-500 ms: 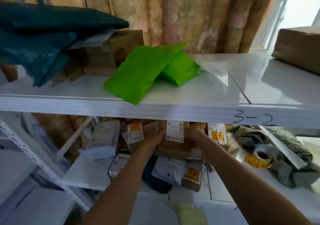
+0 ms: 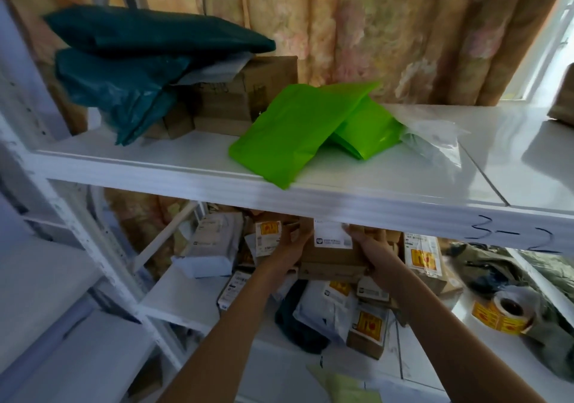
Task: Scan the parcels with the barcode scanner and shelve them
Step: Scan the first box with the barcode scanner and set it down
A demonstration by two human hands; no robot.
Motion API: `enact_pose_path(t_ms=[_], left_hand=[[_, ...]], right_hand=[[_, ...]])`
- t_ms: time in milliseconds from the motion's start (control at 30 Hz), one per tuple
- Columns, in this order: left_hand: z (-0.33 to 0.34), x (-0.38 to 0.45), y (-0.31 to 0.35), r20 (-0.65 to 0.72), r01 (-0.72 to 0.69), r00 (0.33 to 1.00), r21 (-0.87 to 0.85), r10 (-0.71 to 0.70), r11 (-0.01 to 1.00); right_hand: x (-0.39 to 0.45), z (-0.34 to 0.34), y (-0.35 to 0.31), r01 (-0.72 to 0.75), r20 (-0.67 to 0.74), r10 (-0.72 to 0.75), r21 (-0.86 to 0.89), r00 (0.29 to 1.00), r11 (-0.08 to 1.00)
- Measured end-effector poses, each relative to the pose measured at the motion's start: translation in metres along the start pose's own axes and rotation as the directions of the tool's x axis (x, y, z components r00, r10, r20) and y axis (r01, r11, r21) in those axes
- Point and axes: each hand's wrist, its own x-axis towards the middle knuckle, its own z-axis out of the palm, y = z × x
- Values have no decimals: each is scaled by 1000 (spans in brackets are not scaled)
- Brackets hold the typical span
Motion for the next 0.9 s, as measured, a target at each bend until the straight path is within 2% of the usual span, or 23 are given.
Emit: enact_pose_path(t_ms=[67, 167, 333, 467, 567, 700, 900], left_hand=[[-17, -10, -8, -63, 14, 998, -44, -17, 999], [-46, -37, -18, -173, -4, 985, -107, -14, 994], [-105, -92, -47, -371, -14, 928, -127, -34, 992], [-156, -138, -69, -502, -12, 861, -185, -85, 983], [-200, -184, -86, -589, -22, 801, -210, -108, 978], [-258, -254, -108, -680, -72, 723, -253, -124, 965], [-341, -366, -159, -782, -105, 599, -290, -172, 951]], right_hand=[[-9, 21, 1, -26, 44, 26, 1, 999, 1000], [-16, 59, 12, 42, 83, -28, -167, 996, 985], [-43, 139, 41, 193, 335, -79, -324, 939, 926], [-73, 204, 62, 247, 466, -73, -323, 882, 914], [-105, 263, 77, 316, 559, -78, -342, 825, 885], [-163, 337, 98, 306, 694, -7, -309, 720, 900], [-261, 440, 147, 368, 792, 48, -335, 608, 867]])
